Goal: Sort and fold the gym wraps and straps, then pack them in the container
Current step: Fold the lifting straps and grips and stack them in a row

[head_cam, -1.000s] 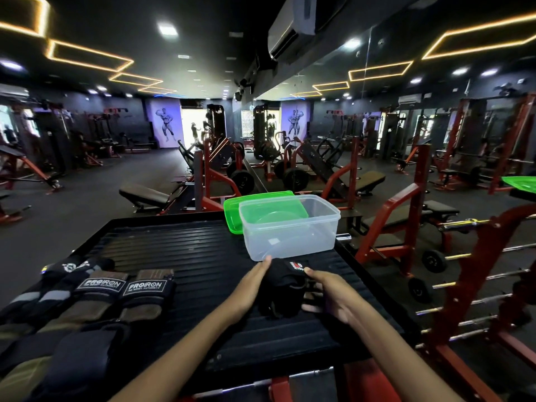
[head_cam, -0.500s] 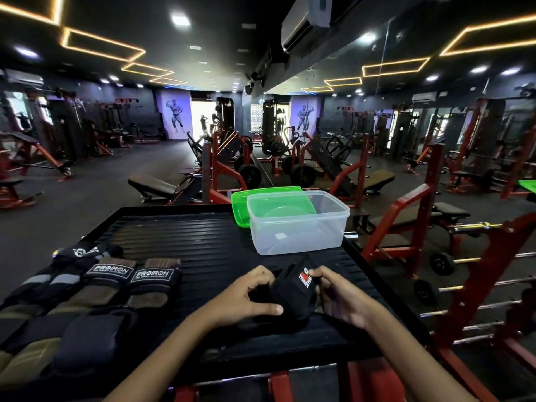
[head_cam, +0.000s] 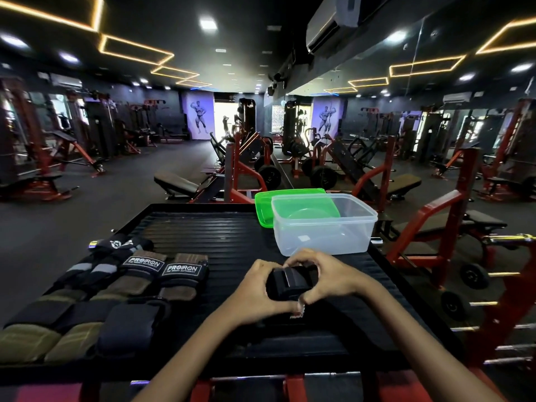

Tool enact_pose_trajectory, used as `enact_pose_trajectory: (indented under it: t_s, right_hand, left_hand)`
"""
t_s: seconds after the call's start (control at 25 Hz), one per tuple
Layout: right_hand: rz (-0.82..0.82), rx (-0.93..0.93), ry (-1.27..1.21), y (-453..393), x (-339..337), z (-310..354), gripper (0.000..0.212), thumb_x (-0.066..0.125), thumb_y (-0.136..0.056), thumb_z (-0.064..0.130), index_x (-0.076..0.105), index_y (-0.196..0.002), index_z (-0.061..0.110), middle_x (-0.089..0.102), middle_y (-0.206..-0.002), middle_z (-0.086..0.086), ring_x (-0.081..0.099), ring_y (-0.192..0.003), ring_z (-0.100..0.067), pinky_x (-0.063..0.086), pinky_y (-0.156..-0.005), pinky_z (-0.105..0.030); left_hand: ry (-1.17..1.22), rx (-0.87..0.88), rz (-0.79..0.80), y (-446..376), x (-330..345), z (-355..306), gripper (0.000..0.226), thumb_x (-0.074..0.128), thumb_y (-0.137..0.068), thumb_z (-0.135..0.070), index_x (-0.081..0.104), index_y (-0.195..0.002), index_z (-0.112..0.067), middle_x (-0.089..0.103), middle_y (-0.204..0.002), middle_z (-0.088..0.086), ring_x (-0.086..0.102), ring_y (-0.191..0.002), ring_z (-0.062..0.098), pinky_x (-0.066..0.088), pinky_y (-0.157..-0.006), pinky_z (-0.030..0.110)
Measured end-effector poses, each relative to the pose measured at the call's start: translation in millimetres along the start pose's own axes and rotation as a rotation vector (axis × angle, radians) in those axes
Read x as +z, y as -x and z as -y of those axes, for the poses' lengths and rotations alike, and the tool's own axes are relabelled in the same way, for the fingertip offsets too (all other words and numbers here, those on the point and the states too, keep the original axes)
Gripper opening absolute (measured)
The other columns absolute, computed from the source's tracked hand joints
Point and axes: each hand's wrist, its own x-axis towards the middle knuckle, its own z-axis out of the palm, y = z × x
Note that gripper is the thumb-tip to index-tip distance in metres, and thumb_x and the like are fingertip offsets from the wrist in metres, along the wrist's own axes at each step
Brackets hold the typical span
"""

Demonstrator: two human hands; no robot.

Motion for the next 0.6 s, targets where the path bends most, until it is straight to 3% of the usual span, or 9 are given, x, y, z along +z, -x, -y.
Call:
enact_pose_trajectory:
  t_s: [0.08, 0.16, 0.32, 0.4, 0.48, 0.6]
  right_hand:
    - [0.079, 0.027, 0.048, -5, -3, 3, 0.063, 0.082, -0.054, 0.016, 0.061, -0.112, 0.027, 0.055, -0.113, 0.004, 0.051, -0.108, -0.003, 0.037, -0.094, -0.012]
    - [0.045, 0.058, -0.039, -5, 2, 4, 0.065, 0.084, -0.060, 0.006, 0.058, -0.116, 0.029, 0.055, -0.120, 0.001, 0.051, -0.114, -0.007, 0.037, -0.100, -0.019]
    - [-0.429, 0.176, -0.203, 11, 19, -1, 0.062, 0.085, -0.063, 0.011, 0.050, -0.112, 0.026, 0.056, -0.117, -0.004, 0.057, -0.105, -0.017, 0.046, -0.089, -0.027]
    - [-0.381, 0.296, -0.259, 25, 33, -3, 0.056, 0.085, -0.064, 0.023, 0.052, -0.110, 0.022, 0.059, -0.111, 0.001, 0.058, -0.102, -0.013, 0.044, -0.086, -0.024]
    - [-0.221, 0.375, -0.418, 32, 52, -1, 0.052, 0.084, -0.064, 0.033, 0.058, -0.107, 0.019, 0.066, -0.105, 0.003, 0.063, -0.096, -0.009, 0.049, -0.082, -0.024]
    - [-0.228, 0.341, -0.510, 29, 64, 1, 0.032, 0.080, -0.071, 0.028, 0.067, -0.096, 0.015, 0.071, -0.082, 0.006, 0.064, -0.072, -0.003, 0.048, -0.068, -0.019]
  left_hand:
    - [0.065, -0.051, -0.029, 3, 0, 0, 0.054, 0.087, -0.059, -0.035, 0.050, -0.099, -0.032, 0.045, -0.105, -0.003, 0.046, -0.095, 0.000, 0.032, -0.073, -0.002]
    - [0.196, -0.141, -0.064, 5, 2, 3, 0.053, 0.085, -0.045, -0.045, 0.054, -0.086, -0.031, 0.047, -0.100, -0.002, 0.049, -0.095, 0.007, 0.035, -0.072, 0.006]
    - [0.406, -0.311, -0.187, 5, 5, 18, 0.060, 0.081, -0.033, -0.056, 0.065, -0.079, -0.022, 0.054, -0.108, 0.009, 0.060, -0.099, 0.019, 0.050, -0.091, 0.036]
    - [0.439, -0.351, -0.159, 3, 4, 22, 0.058, 0.086, -0.031, -0.054, 0.067, -0.075, -0.022, 0.058, -0.112, 0.015, 0.064, -0.098, 0.023, 0.051, -0.093, 0.044]
    - [0.424, -0.368, -0.144, 3, 3, 23, 0.052, 0.086, -0.031, -0.050, 0.063, -0.069, -0.024, 0.061, -0.108, 0.015, 0.064, -0.095, 0.022, 0.051, -0.091, 0.040]
    - [0.397, -0.371, -0.146, 4, -1, 20, 0.065, 0.082, -0.032, -0.051, 0.056, -0.090, -0.034, 0.058, -0.111, 0.007, 0.059, -0.101, 0.018, 0.046, -0.092, 0.033]
